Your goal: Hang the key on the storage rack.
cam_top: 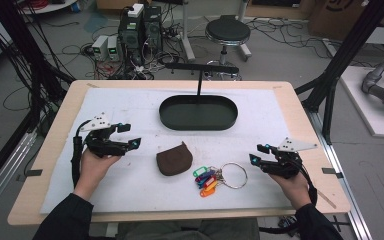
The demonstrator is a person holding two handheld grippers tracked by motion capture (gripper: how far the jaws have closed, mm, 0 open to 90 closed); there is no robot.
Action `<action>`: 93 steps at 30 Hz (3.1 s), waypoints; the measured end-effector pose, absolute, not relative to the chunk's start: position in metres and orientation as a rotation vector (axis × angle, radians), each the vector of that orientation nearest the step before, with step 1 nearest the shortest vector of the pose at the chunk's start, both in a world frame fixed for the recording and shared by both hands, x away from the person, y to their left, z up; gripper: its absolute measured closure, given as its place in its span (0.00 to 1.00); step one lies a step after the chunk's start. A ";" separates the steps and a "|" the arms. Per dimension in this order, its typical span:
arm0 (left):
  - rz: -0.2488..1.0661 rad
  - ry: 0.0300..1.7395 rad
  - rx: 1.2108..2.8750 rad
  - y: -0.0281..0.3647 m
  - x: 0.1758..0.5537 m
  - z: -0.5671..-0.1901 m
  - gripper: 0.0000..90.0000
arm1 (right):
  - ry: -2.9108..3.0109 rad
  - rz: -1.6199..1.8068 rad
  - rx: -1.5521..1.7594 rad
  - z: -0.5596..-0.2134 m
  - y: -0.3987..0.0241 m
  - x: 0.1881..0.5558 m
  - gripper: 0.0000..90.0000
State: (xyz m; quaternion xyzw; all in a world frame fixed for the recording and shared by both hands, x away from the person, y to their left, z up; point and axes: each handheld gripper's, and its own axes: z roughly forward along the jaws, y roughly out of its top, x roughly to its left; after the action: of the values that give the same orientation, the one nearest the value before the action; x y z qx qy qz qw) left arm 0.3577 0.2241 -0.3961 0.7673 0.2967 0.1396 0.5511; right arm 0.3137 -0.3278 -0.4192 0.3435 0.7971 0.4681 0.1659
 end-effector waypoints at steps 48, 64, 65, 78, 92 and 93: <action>0.338 0.722 1.819 0.227 0.354 -0.394 0.27 | 2.274 1.304 1.088 -0.428 -0.306 0.312 0.98; 0.340 0.711 1.816 0.225 0.354 -0.394 0.27 | 2.236 1.555 1.182 -0.419 -0.297 0.304 0.97; 0.340 0.711 1.816 0.225 0.354 -0.394 0.27 | 2.241 1.558 1.187 -0.420 -0.297 0.304 0.97; 0.340 0.710 1.816 0.225 0.354 -0.394 0.27 | 2.333 1.511 1.187 -0.418 -0.296 0.301 0.97; 0.332 0.703 1.811 0.225 0.352 -0.394 0.27 | 2.292 1.514 1.009 -0.384 -0.294 0.306 0.98; 0.332 0.703 1.810 0.226 0.352 -0.393 0.27 | 2.292 1.523 1.008 -0.381 -0.294 0.306 0.98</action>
State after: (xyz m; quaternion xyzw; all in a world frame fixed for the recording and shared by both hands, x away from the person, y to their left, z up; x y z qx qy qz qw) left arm 0.3522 0.2256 -0.3934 0.7656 0.2976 0.1403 0.5529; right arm 0.3062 -0.2943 -0.3806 0.3420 0.7778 0.5167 0.1052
